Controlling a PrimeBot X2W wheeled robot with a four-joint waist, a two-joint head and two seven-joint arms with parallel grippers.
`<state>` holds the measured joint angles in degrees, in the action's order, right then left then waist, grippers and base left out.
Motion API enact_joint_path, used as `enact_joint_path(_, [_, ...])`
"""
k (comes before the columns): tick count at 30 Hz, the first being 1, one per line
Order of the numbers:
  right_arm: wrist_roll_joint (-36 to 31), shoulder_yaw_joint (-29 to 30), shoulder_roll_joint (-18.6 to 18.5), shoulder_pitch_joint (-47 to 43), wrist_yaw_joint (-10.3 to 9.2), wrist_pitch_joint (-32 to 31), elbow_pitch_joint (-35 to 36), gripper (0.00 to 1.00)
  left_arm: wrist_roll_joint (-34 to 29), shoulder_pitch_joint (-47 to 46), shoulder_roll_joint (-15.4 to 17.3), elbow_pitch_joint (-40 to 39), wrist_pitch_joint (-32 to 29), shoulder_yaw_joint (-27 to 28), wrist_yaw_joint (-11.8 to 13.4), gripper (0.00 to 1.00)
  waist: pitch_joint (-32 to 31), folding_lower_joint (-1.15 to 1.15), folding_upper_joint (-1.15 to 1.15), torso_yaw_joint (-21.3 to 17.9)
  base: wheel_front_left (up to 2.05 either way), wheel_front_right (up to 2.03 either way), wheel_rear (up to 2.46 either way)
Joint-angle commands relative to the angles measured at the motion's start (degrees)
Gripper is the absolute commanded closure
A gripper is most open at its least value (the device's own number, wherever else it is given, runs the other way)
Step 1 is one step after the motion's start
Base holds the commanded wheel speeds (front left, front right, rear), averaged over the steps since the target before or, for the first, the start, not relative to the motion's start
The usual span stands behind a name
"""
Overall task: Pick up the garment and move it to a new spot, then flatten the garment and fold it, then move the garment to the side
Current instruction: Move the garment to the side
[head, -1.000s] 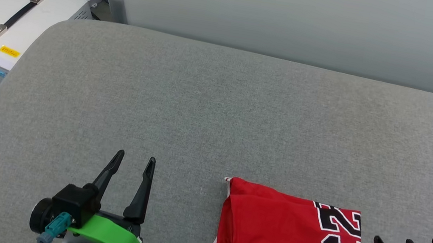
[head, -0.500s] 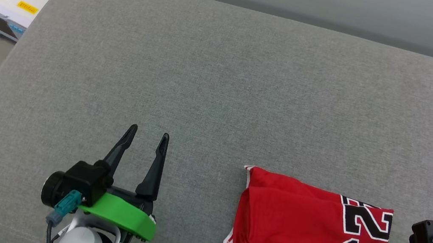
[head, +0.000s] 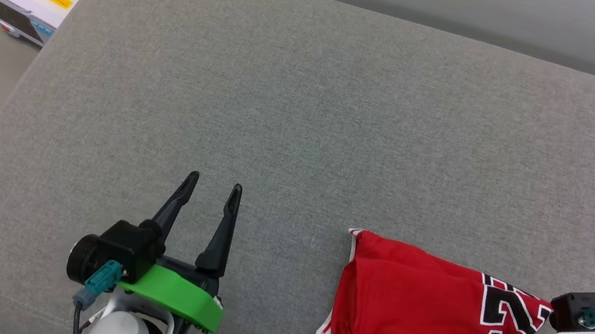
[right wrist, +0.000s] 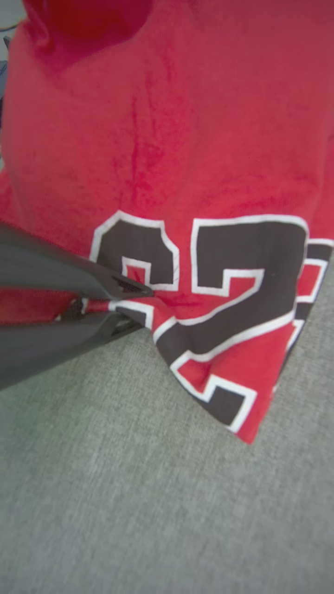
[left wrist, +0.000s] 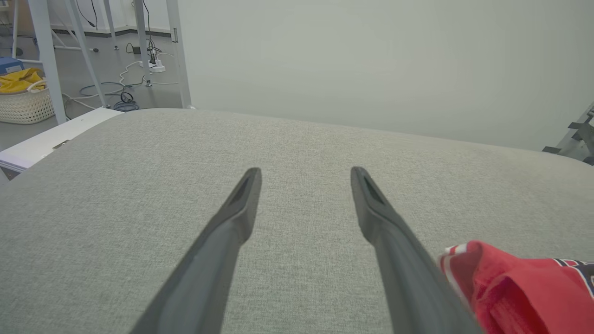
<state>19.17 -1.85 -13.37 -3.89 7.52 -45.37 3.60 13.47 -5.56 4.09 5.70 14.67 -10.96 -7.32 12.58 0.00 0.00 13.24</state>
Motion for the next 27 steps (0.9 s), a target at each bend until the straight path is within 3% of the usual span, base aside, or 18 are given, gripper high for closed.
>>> enact_joint_path(1, [-0.70,-0.89,-0.41,0.36,-0.03,0.50,-1.42,1.00,0.48,-0.51,0.33,0.22,0.33,-0.59,-0.16,0.00,-1.00,0.00,0.00,-1.00,0.00,0.00,0.00])
enact_joint_path(12, [-6.08,-5.21,-10.05,3.47,-0.03,4.44,5.88,1.00,0.48,1.19,1.55,-0.46,0.33,-3.09,-0.16,0.00,-4.75,0.00,0.00,-9.60,0.00,0.00,0.00])
enact_joint_path(18, [-7.29,-6.38,-18.84,6.24,-0.03,4.18,9.05,1.00,0.82,1.14,1.92,-3.01,0.33,-4.80,-0.16,0.00,-3.35,0.00,0.00,-16.90,0.00,0.00,0.00])
enact_joint_path(27, [-3.96,-8.01,-30.83,13.99,-0.03,5.86,4.23,1.00,-0.35,-2.32,3.95,-7.00,0.33,-7.45,-0.16,0.00,3.33,0.00,0.00,-27.11,0.00,0.00,0.00])
